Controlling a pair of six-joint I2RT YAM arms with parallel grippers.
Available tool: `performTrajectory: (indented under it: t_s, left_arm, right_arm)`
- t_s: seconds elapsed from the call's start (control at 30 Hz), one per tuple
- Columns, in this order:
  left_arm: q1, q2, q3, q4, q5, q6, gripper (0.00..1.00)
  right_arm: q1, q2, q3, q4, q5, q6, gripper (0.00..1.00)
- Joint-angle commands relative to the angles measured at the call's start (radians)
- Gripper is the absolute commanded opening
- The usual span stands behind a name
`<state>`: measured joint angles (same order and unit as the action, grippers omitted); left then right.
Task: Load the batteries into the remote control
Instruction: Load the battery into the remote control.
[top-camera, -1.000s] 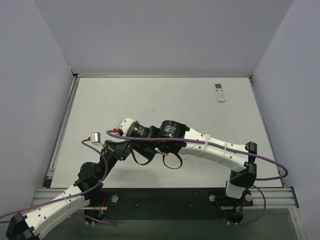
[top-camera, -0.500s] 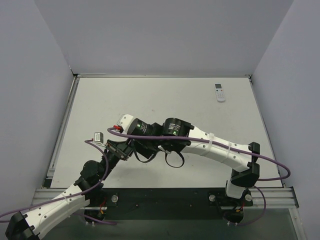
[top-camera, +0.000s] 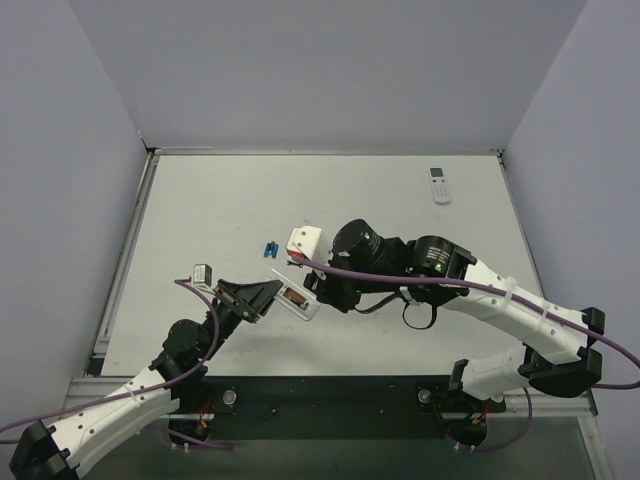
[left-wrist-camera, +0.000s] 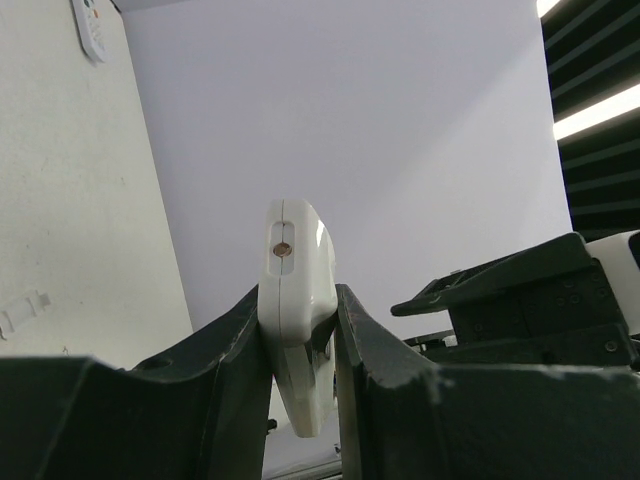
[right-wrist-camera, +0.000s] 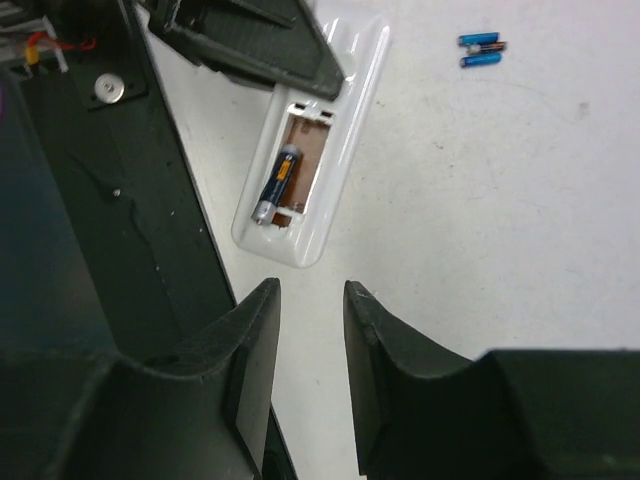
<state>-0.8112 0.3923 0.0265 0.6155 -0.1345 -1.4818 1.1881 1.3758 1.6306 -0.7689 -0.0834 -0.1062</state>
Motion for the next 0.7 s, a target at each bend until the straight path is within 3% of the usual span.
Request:
performTrajectory:
  t_s: [0.0,0.23,0.67]
  left_arm:
    - [-0.005,0.006,-0.166,0.063,0.044,-0.028,0.00]
    - [-0.005,0.057,-0.119,0.058,0.104,0.002,0.00]
    - [-0.006,0.134,-0.079,0.102,0.157,0.031,0.00]
  right_arm:
    - [-0.033,-0.069,-0.126,0.091,-0.205,-0.125,0.27]
    - [-0.050,-0.141,-0.247,0.226,-0.334,-0.251,0.25]
    - [-0.071,-0.169,-0.342,0.258,-0.466,-0.500,0.30]
